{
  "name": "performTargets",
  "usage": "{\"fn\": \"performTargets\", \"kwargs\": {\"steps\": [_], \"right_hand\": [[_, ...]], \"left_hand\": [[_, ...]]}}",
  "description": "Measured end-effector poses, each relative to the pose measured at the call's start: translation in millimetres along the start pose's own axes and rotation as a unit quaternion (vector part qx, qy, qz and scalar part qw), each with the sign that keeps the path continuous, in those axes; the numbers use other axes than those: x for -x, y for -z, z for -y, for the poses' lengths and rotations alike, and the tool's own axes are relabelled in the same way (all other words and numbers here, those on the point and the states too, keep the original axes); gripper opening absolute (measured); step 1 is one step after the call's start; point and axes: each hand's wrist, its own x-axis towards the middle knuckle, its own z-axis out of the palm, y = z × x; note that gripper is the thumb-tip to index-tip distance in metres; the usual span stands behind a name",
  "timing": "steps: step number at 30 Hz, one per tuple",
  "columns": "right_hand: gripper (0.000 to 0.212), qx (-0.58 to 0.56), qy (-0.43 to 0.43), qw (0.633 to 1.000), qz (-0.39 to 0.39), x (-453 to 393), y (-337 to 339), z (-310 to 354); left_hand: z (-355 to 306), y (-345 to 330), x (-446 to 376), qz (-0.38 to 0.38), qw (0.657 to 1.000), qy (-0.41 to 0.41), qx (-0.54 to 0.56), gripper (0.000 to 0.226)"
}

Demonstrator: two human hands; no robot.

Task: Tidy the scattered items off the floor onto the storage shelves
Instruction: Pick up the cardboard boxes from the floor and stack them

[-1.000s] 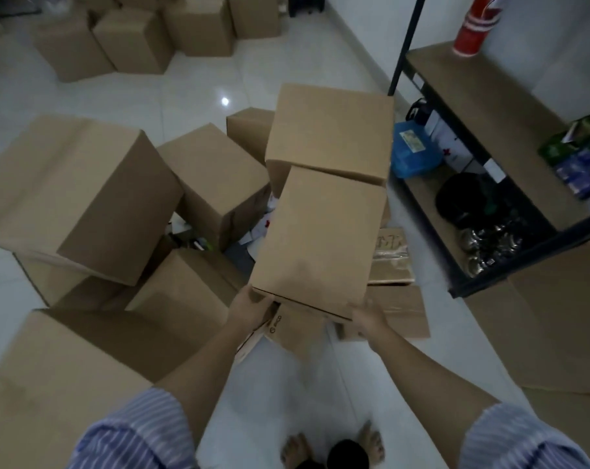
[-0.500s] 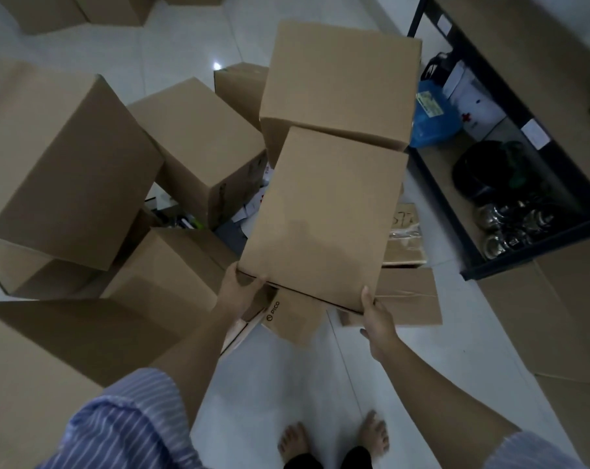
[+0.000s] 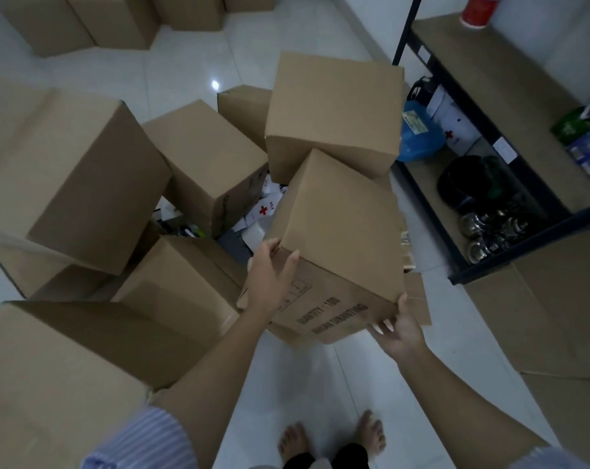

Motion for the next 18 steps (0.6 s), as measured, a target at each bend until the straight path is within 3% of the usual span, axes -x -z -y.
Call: {"fn": "performTargets", "kwargs": {"steps": [4,8,12,18], "right_hand": [[0.056,0.042,0.013,0.999,0.003,26,-1,28],[0.039,0.064,0.031,0.997,0.012,56,-5,57],[0.04,0.072,0.055,0.996,-0.003,87,-4,80],[0.044,0.043,0.039,0.998,-0.035,119,24,91]], "left_hand": [[-18,11,5,0.03,0.997,-0.034,-0.067,0.068],[-35,26,14,0.051,0.997,-0.039,-0.043,0.072],[-87,39,27,0.076,0.997,-0.008,0.014,0.07],[-123,29,18,0.133,0.989,-0.062,-0.019,0.076]]}}
